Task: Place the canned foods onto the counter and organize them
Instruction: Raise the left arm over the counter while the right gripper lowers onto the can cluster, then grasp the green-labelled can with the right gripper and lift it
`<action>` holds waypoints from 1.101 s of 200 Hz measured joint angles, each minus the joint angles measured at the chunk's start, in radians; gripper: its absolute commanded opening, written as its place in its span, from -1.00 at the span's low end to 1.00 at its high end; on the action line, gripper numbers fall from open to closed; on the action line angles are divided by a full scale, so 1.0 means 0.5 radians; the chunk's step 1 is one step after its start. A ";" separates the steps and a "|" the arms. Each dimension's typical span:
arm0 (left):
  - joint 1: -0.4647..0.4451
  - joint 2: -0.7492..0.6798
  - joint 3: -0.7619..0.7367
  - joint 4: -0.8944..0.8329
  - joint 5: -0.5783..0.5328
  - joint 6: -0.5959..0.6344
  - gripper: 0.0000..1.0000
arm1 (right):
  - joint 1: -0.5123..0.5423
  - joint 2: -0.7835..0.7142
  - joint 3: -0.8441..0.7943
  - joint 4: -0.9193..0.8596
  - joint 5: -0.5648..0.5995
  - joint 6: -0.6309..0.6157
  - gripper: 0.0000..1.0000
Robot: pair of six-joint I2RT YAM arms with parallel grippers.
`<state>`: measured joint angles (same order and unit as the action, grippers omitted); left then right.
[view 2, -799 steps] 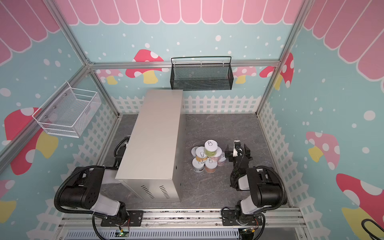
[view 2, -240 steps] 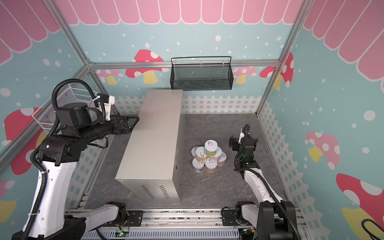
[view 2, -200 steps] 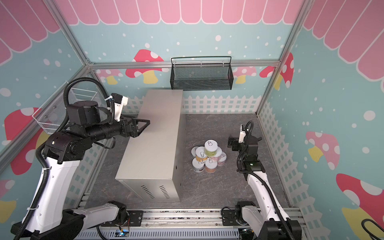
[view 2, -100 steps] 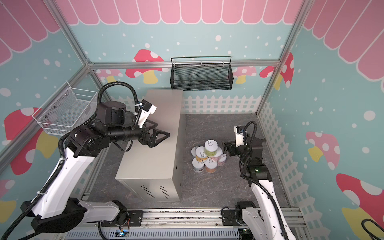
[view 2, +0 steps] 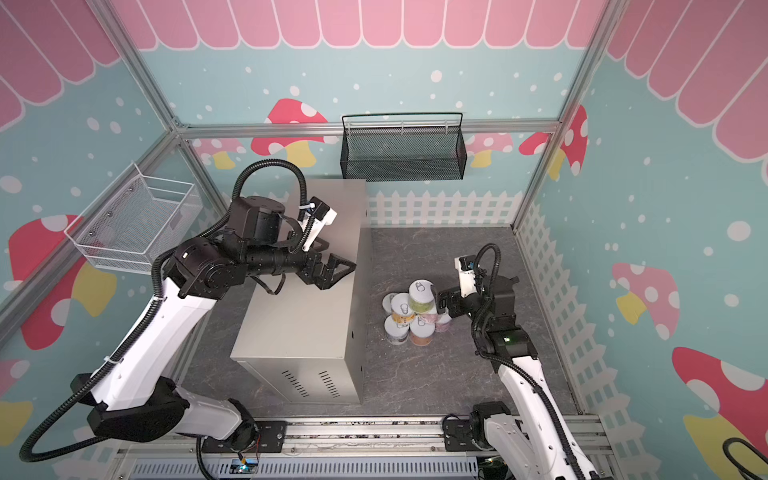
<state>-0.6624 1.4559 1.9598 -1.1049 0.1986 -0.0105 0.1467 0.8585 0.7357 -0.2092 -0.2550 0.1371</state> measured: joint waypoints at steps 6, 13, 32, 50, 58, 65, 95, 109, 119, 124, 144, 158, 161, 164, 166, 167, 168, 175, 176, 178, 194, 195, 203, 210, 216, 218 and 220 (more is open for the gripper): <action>0.000 -0.003 0.000 -0.002 -0.019 0.000 0.99 | 0.033 0.015 0.000 0.006 0.012 -0.002 0.99; 0.000 -0.011 -0.002 -0.001 -0.040 0.001 0.99 | 0.072 0.033 0.000 0.014 0.034 -0.004 0.99; 0.000 -0.077 -0.054 0.011 -0.065 0.002 0.99 | 0.220 0.124 0.003 0.037 0.117 -0.005 0.99; 0.000 -0.180 -0.126 0.014 -0.069 0.005 0.99 | 0.349 0.234 0.021 0.037 0.198 0.006 0.99; 0.000 -0.227 -0.147 0.014 -0.069 0.007 0.99 | 0.398 0.275 0.028 0.037 0.252 0.020 0.99; 0.000 -0.263 -0.163 0.016 -0.066 0.008 0.99 | 0.432 0.300 0.031 0.036 0.301 0.037 0.99; 0.000 -0.384 -0.206 0.020 0.005 0.008 1.00 | 0.543 0.337 0.039 0.025 0.533 0.135 0.99; 0.000 -0.419 -0.228 0.020 0.056 0.008 0.99 | 0.574 0.337 0.039 0.028 0.603 0.172 0.98; 0.000 -0.438 -0.245 0.019 0.088 0.008 0.99 | 0.588 0.337 0.039 0.031 0.632 0.192 0.99; 0.000 -0.447 -0.254 0.020 0.105 0.008 1.00 | 0.594 0.337 0.039 0.034 0.640 0.201 0.99; 0.000 -0.478 -0.287 0.019 0.168 0.014 0.99 | 0.624 0.350 0.039 0.069 0.672 0.222 0.99; 0.000 -0.494 -0.299 0.019 0.208 0.017 0.99 | 0.649 0.383 0.039 0.100 0.689 0.231 0.98; 0.000 -0.497 -0.301 0.018 0.217 0.017 0.99 | 0.655 0.395 0.039 0.105 0.693 0.232 0.98; 0.000 -0.500 -0.303 0.020 0.224 0.018 0.99 | 0.657 0.404 0.040 0.110 0.696 0.233 0.98; 0.000 -0.501 -0.304 0.019 0.227 0.019 0.99 | 0.660 0.413 0.040 0.114 0.697 0.236 0.98; 0.000 -0.502 -0.304 0.019 0.230 0.019 0.99 | 0.661 0.416 0.040 0.116 0.698 0.237 0.98; 0.000 -0.503 -0.305 0.019 0.233 0.021 0.99 | 0.664 0.421 0.040 0.117 0.700 0.237 0.98; 0.000 -0.507 -0.307 0.018 0.248 0.023 0.99 | 0.671 0.448 0.040 0.127 0.706 0.239 0.98; 0.000 -0.508 -0.307 0.018 0.249 0.023 0.99 | 0.671 0.450 0.040 0.127 0.706 0.239 0.98; 0.000 -0.508 -0.307 0.018 0.255 0.023 0.99 | 0.676 0.458 0.040 0.129 0.708 0.239 0.98; 0.000 -0.511 -0.310 0.019 0.285 0.027 0.99 | 0.688 0.508 0.040 0.146 0.723 0.246 0.95; 0.000 -0.511 -0.311 0.020 0.287 0.028 0.99 | 0.689 0.511 0.040 0.148 0.727 0.246 0.95; 0.000 -0.511 -0.314 0.019 0.301 0.030 0.99 | 0.693 0.528 0.040 0.158 0.738 0.249 0.92; 0.000 -0.511 -0.320 0.019 0.316 0.031 0.99 | 0.697 0.538 0.040 0.166 0.745 0.253 0.90; 0.000 -0.511 -0.324 0.019 0.330 0.031 0.99 | 0.703 0.542 0.040 0.168 0.755 0.254 0.88; 0.000 -0.511 -0.326 0.019 0.334 0.031 0.99 | 0.703 0.543 0.040 0.169 0.758 0.256 0.87; 0.000 -0.511 -0.327 0.019 0.340 0.031 0.99 | 0.704 0.543 0.040 0.169 0.759 0.255 0.86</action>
<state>-0.6624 1.2003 1.7962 -1.0954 0.3683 0.0048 0.4988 1.1301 0.7555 -0.1246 0.1246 0.2646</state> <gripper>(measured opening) 0.995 0.951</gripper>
